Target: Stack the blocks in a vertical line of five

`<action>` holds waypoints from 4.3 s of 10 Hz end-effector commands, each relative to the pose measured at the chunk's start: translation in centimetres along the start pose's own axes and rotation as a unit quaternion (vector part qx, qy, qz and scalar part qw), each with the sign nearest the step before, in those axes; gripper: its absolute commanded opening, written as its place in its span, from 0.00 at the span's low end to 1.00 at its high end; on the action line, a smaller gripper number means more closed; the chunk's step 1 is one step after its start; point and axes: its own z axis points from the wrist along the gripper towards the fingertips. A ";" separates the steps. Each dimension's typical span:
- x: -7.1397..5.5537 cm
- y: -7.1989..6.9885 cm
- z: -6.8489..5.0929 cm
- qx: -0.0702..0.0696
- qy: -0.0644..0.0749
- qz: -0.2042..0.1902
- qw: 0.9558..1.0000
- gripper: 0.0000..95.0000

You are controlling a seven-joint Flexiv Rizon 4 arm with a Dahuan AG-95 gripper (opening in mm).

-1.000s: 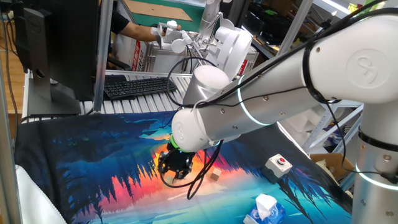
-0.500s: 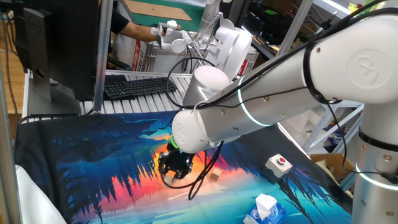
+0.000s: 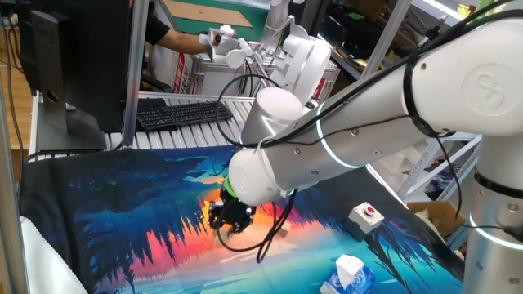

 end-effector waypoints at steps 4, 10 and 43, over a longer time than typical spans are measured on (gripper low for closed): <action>-0.9 -0.8 -3.8 -0.005 0.012 -0.110 0.994 0.00; -4.1 -1.5 -6.9 -0.013 0.028 -0.184 0.983 0.00; -15.5 -6.6 -8.1 -0.017 0.044 -0.129 0.991 0.00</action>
